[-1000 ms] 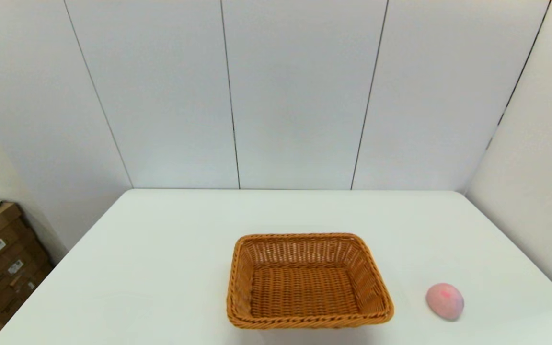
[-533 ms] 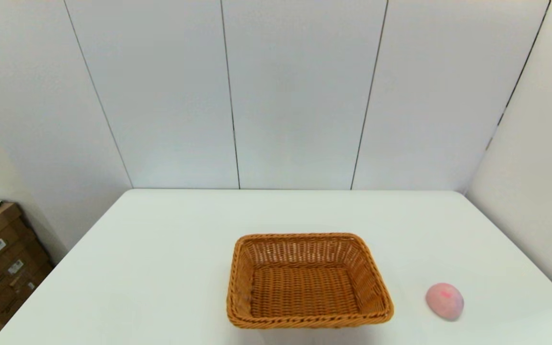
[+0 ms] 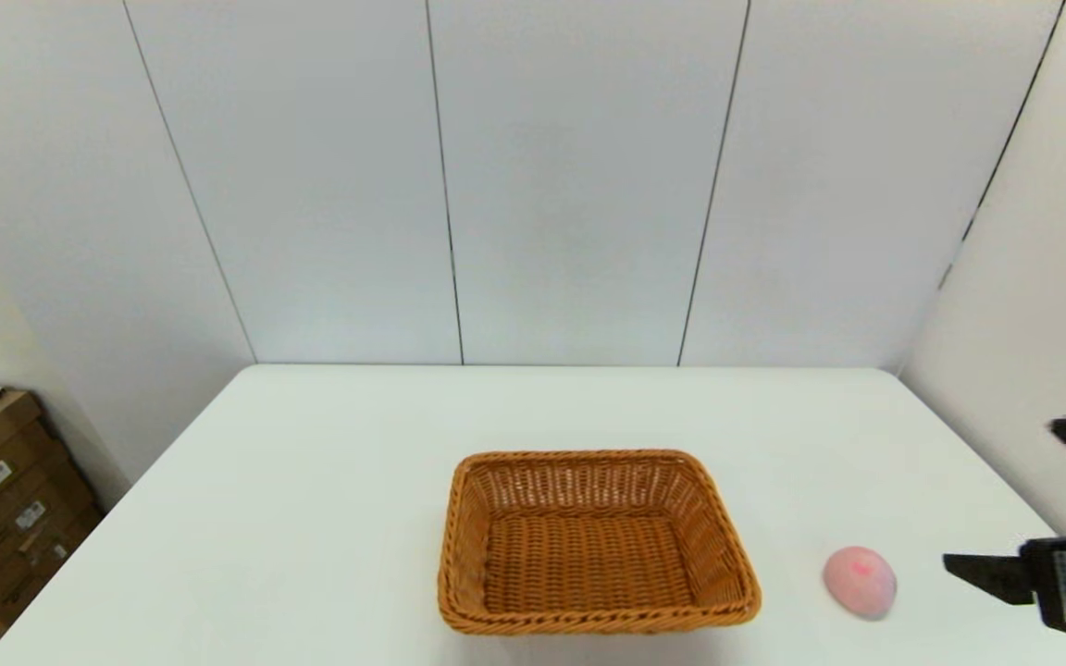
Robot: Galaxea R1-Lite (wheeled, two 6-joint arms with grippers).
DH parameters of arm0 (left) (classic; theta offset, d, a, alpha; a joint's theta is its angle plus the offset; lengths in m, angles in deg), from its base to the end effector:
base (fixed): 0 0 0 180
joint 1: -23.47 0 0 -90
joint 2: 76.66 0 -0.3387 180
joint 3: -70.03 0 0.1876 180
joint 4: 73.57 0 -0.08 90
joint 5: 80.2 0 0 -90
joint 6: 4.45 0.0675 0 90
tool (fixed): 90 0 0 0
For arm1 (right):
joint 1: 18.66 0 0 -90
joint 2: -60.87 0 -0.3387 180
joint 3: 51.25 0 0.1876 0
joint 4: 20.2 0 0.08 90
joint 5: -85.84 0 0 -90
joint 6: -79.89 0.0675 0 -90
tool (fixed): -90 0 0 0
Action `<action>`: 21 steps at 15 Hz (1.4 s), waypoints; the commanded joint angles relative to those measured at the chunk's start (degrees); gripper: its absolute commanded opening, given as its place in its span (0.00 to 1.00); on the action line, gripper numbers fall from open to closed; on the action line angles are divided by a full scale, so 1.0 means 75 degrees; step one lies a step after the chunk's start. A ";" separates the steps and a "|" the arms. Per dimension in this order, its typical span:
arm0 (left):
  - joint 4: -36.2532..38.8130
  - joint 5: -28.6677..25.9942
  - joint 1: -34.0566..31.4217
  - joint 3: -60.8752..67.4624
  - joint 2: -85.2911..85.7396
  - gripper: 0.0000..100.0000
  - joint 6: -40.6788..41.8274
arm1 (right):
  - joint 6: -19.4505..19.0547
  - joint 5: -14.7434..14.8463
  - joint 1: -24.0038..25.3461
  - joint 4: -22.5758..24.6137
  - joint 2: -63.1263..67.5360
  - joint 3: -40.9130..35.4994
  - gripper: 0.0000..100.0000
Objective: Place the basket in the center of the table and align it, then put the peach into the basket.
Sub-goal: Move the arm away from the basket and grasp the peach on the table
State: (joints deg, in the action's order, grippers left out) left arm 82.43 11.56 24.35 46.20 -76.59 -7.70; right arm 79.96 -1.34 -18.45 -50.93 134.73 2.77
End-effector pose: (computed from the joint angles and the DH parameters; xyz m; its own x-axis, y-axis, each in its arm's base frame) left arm -0.0197 0.0024 0.0753 0.9999 0.0154 -0.0017 -0.0154 0.9983 -0.0566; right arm 0.1760 -0.0027 0.1478 0.6345 -0.0469 -0.7715 0.0285 0.9989 -0.0372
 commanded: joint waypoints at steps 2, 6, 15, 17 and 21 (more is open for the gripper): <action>0.0001 0.0000 0.0000 0.0001 0.0002 1.00 -0.0001 | -0.0021 0.0010 0.0172 0.1273 0.4050 0.0226 1.00; 0.0001 0.0000 0.0000 0.0001 0.0002 1.00 -0.0013 | 0.0014 0.0010 0.0324 0.1542 0.4460 0.0238 1.00; 0.0001 0.0012 0.0000 0.0001 0.0002 1.00 -0.0025 | 0.0096 0.0010 0.0453 0.2222 0.4683 0.0297 1.00; 0.0001 0.0012 0.0000 0.0001 0.0002 1.00 -0.0048 | 0.0096 0.0021 0.0453 0.2339 0.4800 0.0285 1.00; 0.0001 0.0024 0.0000 0.0001 0.0002 1.00 -0.0060 | 0.0154 0.0010 0.0453 0.2421 0.4824 0.0238 0.00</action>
State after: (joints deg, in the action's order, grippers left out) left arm 82.43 11.70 24.35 46.20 -76.59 -8.04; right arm 80.99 -1.27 -15.08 -33.13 170.95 4.64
